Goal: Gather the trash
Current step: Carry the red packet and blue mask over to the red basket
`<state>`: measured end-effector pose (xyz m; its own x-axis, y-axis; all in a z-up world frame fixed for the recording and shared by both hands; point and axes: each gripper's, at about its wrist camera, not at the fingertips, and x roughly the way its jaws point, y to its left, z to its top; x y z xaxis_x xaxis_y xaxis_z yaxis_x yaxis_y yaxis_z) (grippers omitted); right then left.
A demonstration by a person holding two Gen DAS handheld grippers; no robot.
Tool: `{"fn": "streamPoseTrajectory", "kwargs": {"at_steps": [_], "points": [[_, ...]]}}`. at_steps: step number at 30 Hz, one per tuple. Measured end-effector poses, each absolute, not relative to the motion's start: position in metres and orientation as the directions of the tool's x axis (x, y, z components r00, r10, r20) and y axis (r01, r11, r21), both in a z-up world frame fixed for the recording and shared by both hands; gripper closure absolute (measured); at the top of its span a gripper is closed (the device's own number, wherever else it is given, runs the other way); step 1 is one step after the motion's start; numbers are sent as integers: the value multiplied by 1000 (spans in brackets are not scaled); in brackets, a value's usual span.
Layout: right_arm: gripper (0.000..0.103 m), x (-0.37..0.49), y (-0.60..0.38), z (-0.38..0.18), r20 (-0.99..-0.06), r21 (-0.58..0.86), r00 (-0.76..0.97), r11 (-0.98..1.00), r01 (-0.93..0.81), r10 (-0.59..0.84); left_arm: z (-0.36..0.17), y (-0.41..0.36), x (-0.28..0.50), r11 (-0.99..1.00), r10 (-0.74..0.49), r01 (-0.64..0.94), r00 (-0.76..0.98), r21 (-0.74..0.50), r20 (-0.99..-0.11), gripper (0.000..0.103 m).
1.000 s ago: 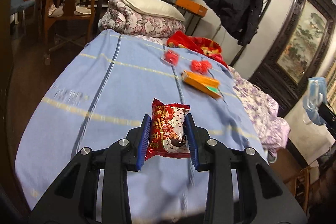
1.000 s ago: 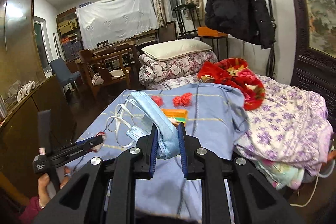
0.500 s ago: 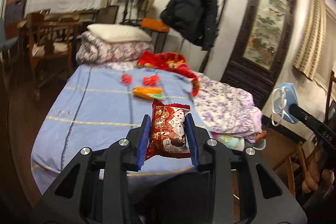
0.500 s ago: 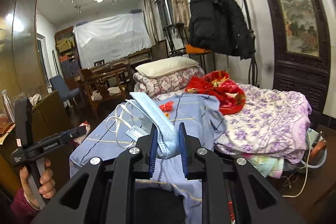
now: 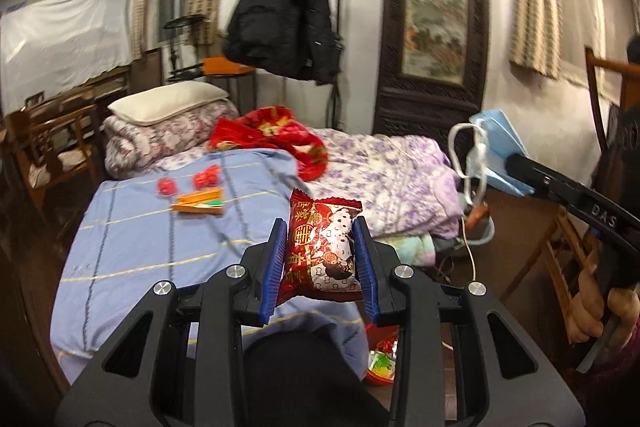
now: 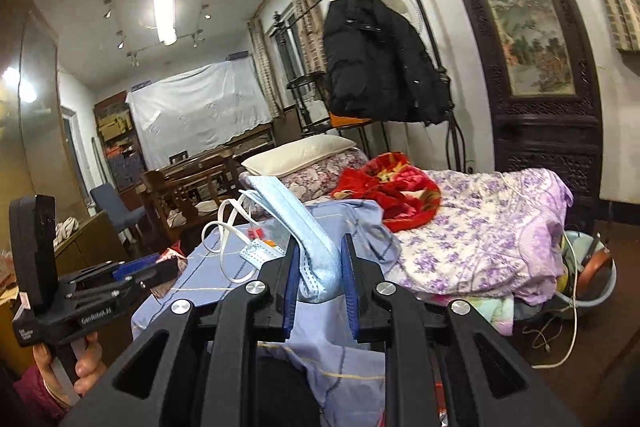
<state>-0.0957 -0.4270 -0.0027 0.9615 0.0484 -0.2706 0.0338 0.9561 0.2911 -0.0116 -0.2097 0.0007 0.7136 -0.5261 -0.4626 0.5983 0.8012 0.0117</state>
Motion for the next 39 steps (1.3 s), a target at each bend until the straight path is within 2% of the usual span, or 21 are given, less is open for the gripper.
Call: {"fn": "streamPoseTrajectory", "kwargs": {"at_steps": [10, 26, 39], "points": [[83, -92, -485, -58, -355, 380, 935, 915, 137, 7, -33, -282, -12, 733, -544, 676, 648, 74, -534, 68], [83, -67, -544, -178, -531, 480, 847, 830, 284, 18, -94, -336, 12, 689, -508, 720, 559, 80, -655, 69], [83, -76, -588, -244, -568, 569, 823, 732, 373, 22, -147, -394, 18, 622, -478, 778, 468, 91, -743, 68]]}}
